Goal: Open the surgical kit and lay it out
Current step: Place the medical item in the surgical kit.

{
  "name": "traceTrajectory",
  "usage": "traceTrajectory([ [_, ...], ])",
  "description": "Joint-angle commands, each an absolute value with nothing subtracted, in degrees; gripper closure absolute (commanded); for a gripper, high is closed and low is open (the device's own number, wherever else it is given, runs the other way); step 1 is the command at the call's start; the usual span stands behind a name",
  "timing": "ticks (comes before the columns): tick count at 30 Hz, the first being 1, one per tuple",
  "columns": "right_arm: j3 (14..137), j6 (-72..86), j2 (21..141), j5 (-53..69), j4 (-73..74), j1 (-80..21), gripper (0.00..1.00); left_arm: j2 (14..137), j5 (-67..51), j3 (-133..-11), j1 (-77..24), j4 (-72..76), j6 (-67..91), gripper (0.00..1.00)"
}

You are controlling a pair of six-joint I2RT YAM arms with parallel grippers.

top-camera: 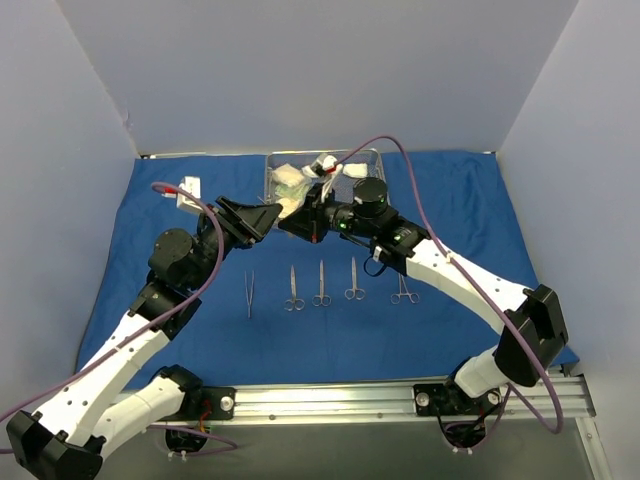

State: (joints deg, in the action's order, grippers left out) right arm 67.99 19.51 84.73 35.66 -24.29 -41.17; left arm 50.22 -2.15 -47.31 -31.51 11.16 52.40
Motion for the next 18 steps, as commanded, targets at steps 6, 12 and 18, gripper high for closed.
traceTrajectory([
  [6,71.2,5.1,80.7,14.2,-20.3,-48.9,1.0,50.4,8.2,-53.3,-33.5,-3.4,54.1,0.45],
  [12,71.6,0.6,80.9,5.5,-19.5,-53.1,1.0,52.4,13.0,-57.4,-35.2,-11.3,53.5,0.48],
  [18,72.2,-3.2,81.7,1.2,-18.9,-54.6,1.0,55.1,17.4,-61.1,-36.3,-16.7,53.2,0.52],
])
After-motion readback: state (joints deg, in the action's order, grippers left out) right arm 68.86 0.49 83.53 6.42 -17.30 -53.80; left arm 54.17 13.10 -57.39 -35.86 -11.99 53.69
